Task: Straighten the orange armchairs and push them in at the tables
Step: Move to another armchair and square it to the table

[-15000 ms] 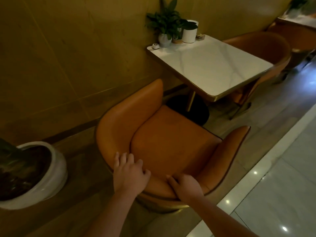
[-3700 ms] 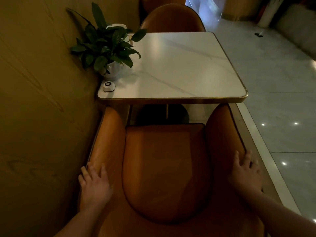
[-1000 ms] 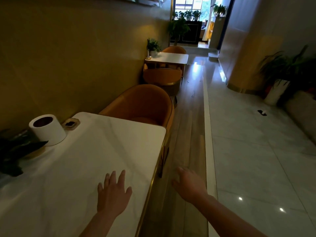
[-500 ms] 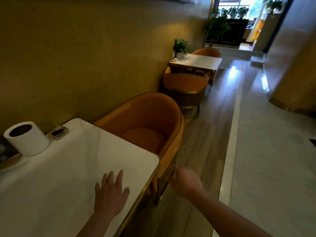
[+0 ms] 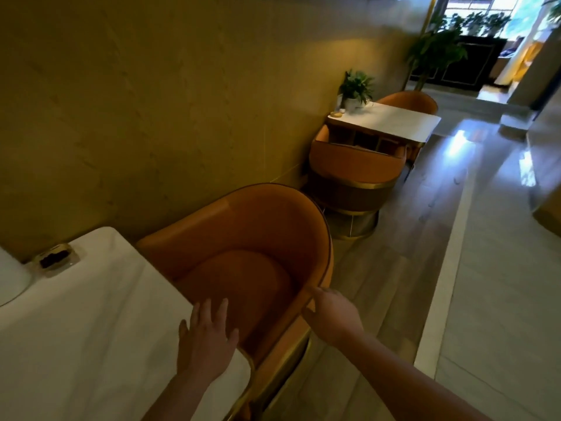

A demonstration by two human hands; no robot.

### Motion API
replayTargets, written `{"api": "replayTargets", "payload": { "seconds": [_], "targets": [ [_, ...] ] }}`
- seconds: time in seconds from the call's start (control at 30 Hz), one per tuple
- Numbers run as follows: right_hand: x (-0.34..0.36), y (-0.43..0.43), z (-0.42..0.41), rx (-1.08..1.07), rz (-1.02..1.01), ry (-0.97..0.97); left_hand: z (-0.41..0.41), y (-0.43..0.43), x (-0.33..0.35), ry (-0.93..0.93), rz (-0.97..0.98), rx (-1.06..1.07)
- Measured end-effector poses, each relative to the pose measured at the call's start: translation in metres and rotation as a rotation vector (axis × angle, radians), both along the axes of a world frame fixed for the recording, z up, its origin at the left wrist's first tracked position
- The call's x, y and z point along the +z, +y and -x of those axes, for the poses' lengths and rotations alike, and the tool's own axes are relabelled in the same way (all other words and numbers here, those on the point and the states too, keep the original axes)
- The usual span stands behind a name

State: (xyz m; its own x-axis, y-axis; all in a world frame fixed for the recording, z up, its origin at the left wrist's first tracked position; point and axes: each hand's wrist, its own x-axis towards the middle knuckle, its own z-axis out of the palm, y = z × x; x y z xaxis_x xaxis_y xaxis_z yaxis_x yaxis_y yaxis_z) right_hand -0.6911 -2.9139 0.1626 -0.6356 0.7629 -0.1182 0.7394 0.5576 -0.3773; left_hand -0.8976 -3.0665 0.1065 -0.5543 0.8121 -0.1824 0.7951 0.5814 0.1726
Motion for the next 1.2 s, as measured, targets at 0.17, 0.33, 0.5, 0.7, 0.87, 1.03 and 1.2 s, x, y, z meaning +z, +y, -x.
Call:
{"api": "replayTargets", "payload": {
  "seconds": [0.17,0.33,0.5,0.7,0.87,1.03,1.2],
  "targets": [
    [0.007,0.091,0.033,0.033,0.028,-0.008,0.016,0.079,0.002,-0.04,0.011,0.037],
    [-0.005,0.178,0.058,0.118,0.047,-0.065,0.02,0.143,-0.007,-0.066,0.063,0.126],
    [-0.025,0.279,0.089,0.271,0.066,-0.094,0.017,0.21,-0.027,-0.071,0.094,0.285],
    [-0.037,0.401,0.13,0.561,0.071,-0.16,-0.004,0.297,-0.039,-0.1,0.139,0.562],
    [-0.033,0.474,0.151,0.747,0.047,-0.223,-0.031,0.359,-0.039,-0.165,0.088,0.767],
    [-0.039,0.517,0.188,0.88,0.044,-0.252,-0.045,0.406,-0.056,-0.245,0.061,0.943],
    [-0.056,0.536,0.253,1.077,-0.061,-0.331,-0.029,0.434,-0.081,-0.29,0.059,1.102]
  ]
}}
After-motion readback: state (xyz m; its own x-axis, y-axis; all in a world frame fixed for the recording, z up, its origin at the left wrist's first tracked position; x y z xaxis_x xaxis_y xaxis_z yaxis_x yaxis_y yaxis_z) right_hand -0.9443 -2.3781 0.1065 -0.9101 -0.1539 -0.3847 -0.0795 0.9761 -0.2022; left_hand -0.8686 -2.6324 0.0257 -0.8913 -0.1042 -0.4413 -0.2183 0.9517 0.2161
